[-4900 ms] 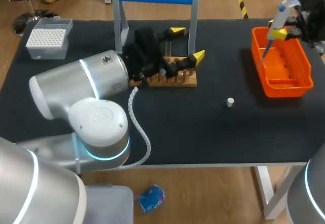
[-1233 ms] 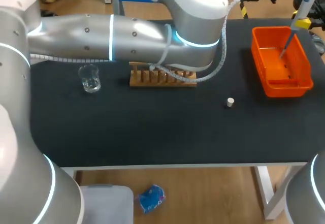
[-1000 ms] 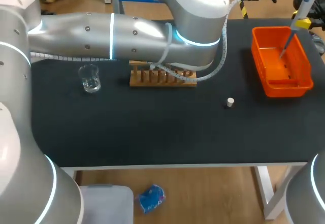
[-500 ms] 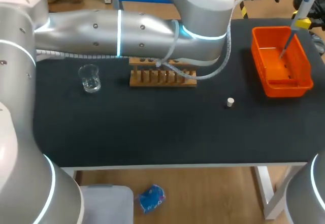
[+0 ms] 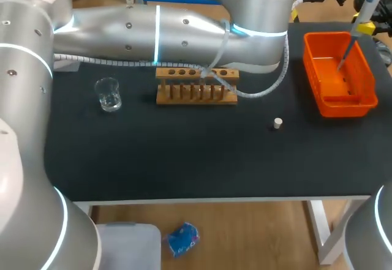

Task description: Invert the test tube, pick up the pipette, mount the tip to pipette, aspirate from beaker and dispense into the tube, eject the tip, return the pipette, and cap with the stopper.

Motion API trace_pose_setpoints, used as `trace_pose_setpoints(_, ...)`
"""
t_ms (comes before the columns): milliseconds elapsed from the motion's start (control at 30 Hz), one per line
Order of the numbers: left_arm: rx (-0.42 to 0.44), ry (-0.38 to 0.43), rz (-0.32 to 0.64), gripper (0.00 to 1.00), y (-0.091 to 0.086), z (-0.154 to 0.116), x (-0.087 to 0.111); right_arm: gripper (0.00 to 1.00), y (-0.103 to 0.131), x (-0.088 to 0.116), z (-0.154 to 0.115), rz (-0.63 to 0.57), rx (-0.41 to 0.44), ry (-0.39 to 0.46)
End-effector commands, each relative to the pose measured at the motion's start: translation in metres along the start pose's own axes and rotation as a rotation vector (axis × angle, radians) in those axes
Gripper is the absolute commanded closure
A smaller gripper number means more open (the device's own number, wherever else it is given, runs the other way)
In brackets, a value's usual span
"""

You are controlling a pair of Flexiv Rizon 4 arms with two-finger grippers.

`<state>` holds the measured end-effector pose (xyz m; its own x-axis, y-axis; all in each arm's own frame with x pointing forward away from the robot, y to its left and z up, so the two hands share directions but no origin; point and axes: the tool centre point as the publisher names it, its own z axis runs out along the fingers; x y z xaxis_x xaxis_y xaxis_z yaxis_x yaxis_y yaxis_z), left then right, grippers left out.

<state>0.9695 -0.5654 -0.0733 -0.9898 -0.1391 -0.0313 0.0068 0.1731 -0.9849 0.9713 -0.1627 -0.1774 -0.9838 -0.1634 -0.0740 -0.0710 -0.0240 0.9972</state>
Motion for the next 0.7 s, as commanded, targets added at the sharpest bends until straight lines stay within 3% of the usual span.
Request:
trace_pose_setpoints(33,0.137,-0.013,0.000,1.00,0.0057,0.0058,0.0015,1.00,-0.0011,-0.0039,-0.0043,0.000,-0.001,0.014)
trace_pose_setpoints(700,0.157,-0.005,-0.011,1.00,0.0100,0.0136,0.0013,1.00,-0.0011,-0.0039,-0.0043,0.000,-0.001,0.014)
